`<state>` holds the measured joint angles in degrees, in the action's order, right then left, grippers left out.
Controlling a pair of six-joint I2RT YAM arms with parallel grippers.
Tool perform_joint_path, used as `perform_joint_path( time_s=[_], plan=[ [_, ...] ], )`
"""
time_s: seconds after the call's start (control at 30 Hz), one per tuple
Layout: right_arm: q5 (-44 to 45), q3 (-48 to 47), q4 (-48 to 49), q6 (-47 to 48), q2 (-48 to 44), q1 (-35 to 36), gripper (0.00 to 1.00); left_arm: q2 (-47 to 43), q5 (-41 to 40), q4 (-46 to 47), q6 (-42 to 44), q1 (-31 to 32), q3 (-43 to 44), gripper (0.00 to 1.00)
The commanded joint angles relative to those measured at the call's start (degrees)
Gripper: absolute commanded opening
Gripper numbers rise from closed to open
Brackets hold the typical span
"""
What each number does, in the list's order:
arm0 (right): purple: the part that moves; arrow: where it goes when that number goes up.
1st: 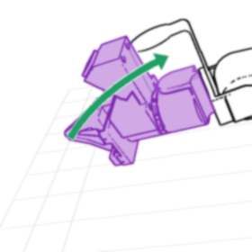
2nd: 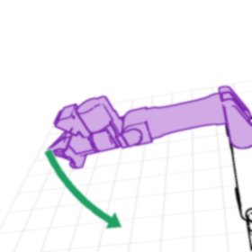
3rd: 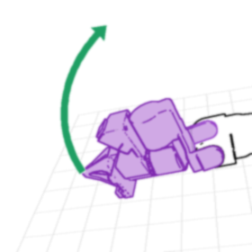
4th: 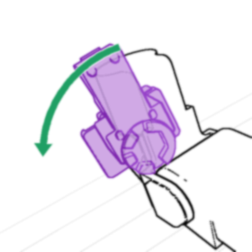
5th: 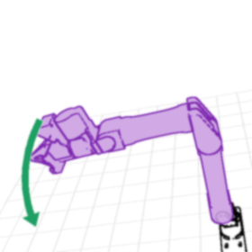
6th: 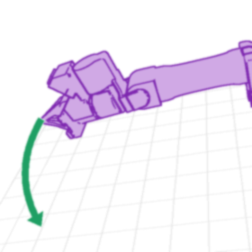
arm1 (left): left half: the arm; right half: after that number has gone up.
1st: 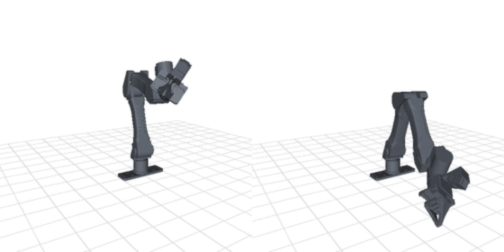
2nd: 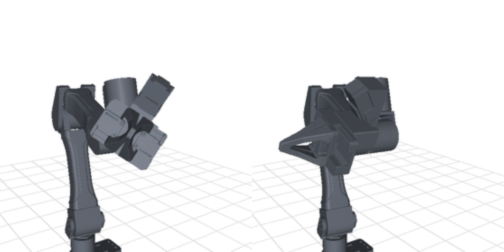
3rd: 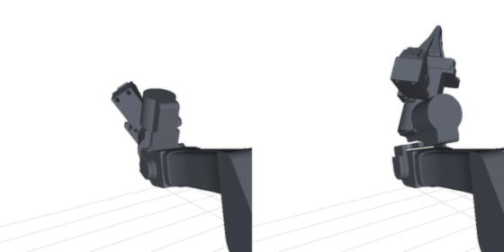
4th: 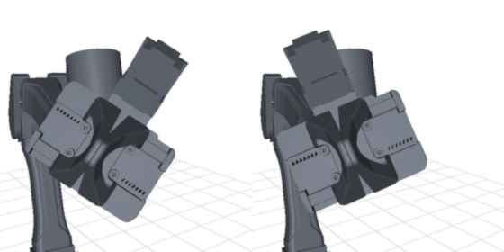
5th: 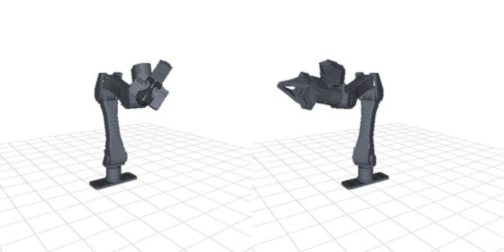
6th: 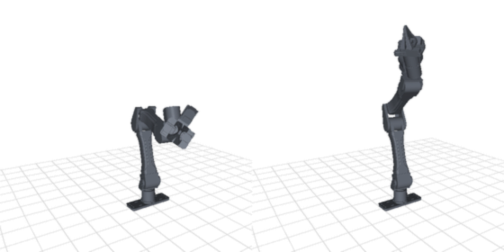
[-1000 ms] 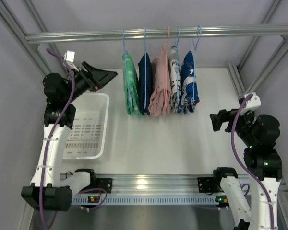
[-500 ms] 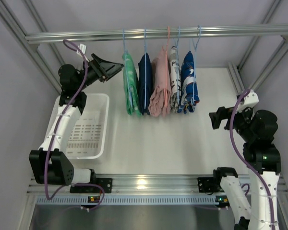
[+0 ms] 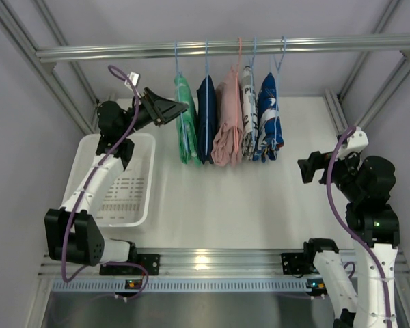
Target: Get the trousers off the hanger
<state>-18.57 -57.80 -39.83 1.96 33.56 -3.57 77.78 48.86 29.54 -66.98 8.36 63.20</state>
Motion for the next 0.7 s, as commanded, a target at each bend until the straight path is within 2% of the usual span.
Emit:
perform_joint_path(
  time_s=[0.0,0.17,0.37,0.6,0.67],
  plan=[
    [-0.68,-0.21,4.15,0.24,0.10,-1.17,1.00,-0.87,0.97,5.97,-0.87,0.43,0.26,0.54],
    [-0.94,0.41,4.50,-0.11,0.01,-1.17,0.99,-0.52,2.29,7.90,-2.45,1.31,0.96,0.48],
    [-0.68,0.15,4.50,0.15,-0.08,-1.17,0.99,-0.17,3.08,8.87,-4.56,2.19,1.40,0.47],
    [-0.59,0.14,4.77,-0.02,-0.07,-1.17,0.99,-0.43,2.99,7.20,-4.12,2.27,2.36,0.30],
    [-0.42,0.14,4.77,-0.11,-0.08,-1.17,1.00,-0.26,3.17,6.67,-3.69,2.27,2.98,0.20]
  ],
)
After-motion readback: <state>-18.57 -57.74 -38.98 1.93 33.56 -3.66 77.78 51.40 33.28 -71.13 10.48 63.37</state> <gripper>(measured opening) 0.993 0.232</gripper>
